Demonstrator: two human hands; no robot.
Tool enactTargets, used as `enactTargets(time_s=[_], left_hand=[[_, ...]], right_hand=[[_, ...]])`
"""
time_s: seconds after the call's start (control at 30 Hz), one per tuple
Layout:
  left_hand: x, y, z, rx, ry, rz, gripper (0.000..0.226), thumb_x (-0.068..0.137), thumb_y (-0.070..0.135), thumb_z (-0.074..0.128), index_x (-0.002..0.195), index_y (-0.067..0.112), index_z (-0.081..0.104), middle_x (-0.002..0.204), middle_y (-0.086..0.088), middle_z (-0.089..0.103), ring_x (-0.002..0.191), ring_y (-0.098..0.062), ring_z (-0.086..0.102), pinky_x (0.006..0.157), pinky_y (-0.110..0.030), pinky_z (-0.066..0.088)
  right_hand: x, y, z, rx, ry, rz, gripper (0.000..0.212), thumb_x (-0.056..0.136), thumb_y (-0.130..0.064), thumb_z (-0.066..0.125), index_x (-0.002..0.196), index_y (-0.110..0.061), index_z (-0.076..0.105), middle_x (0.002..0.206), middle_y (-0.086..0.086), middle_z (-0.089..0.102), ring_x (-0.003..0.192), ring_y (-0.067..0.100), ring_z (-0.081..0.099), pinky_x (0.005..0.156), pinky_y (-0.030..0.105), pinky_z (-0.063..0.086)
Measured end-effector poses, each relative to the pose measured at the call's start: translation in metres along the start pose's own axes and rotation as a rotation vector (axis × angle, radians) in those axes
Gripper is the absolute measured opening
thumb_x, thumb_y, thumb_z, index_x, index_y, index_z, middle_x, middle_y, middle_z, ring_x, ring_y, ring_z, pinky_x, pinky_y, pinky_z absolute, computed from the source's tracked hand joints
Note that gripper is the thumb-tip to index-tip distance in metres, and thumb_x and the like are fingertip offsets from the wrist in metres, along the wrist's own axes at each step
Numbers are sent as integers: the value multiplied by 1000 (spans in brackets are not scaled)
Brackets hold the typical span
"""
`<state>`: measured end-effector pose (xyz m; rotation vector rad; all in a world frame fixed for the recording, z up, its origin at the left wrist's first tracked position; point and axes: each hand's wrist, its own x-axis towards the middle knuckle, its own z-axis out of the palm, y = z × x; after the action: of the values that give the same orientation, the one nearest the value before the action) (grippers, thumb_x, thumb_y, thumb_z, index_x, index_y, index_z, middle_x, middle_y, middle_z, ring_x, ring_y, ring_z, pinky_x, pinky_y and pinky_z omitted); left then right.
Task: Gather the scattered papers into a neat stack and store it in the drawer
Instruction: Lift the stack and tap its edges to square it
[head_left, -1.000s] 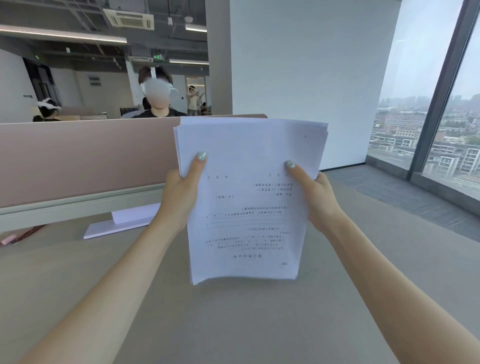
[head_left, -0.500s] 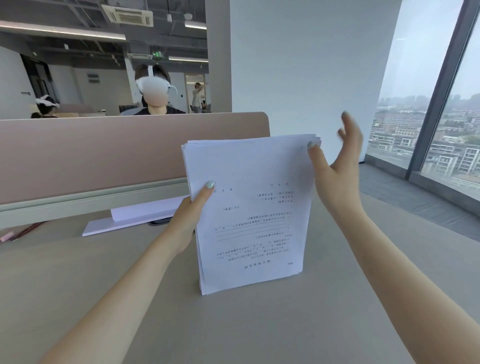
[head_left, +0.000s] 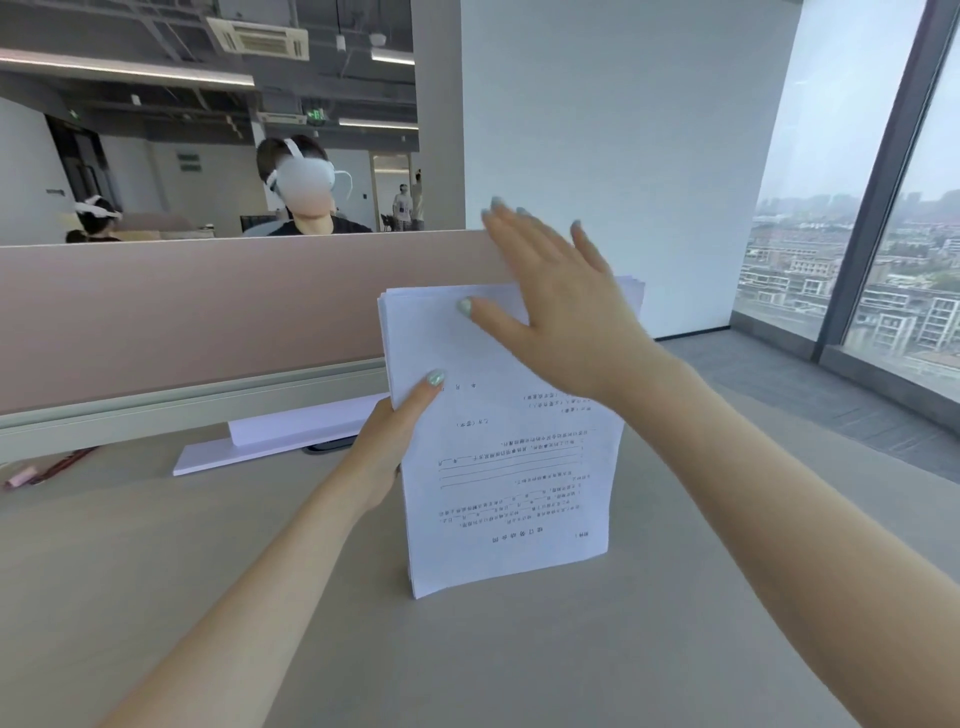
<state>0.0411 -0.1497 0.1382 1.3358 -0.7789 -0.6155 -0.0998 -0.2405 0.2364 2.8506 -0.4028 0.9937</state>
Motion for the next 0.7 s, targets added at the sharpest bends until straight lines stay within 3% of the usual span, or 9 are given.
enactTargets(time_s=[0.1,0.2,0.27,0.33,0.47,0.6,0.63,0.7], left_hand=[[0,1,0,45,13,8,13,85,40,58,92,33,67,84,17,75,89,-5,70,78,-27,52],[-2,5,1,114,4,-3,17,84,44,59,93,31,66,81,18,75,76,2,70,62,-18,49],[-1,5,1,127,26,-10,19,83,46,58,92,30,66,83,18,74,80,1,69,64,-20,46],[-1,5,1,137,35,-12,19,83,46,58,92,30,66,81,20,74,83,1,67,65,-20,44],[0,2,1,153,41,4,13,85,43,57,86,32,64,75,25,70,74,8,63,66,-18,43],[0,-4,-4,203,80,105,8,85,36,61,80,34,66,66,28,70,76,1,66,71,-19,52],[0,-6,-5,234,87,138,9,85,36,61,77,36,66,64,30,69,76,1,65,73,-21,50],[-3,-7,-4,262,90,191,12,84,36,61,74,38,66,63,30,68,71,1,64,70,-19,50]], right_hand=[[6,-19,13,15,-71,-65,66,93,-49,39,148,-16,23,158,-1,23,145,15,20,119,41,4],[13,-34,18,91,12,-84,59,93,-44,40,145,-17,30,156,-2,29,143,14,25,118,42,6],[16,-42,24,62,-57,-108,57,94,-43,39,144,-18,33,155,-3,31,142,13,27,118,44,6],[19,-45,27,67,14,-92,57,94,-42,39,144,-17,31,155,-3,31,142,14,28,118,45,5],[21,-45,33,59,-56,-121,57,94,-42,39,144,-17,31,155,-3,32,142,13,27,118,48,2],[8,-5,30,323,547,55,52,87,-29,48,136,-12,46,147,3,45,137,16,39,116,46,12],[2,12,30,398,634,140,54,87,-29,49,137,-12,44,150,3,41,139,15,36,116,44,14],[-11,45,28,644,657,343,61,88,-33,54,143,-16,33,155,-1,30,142,10,28,115,31,26]])
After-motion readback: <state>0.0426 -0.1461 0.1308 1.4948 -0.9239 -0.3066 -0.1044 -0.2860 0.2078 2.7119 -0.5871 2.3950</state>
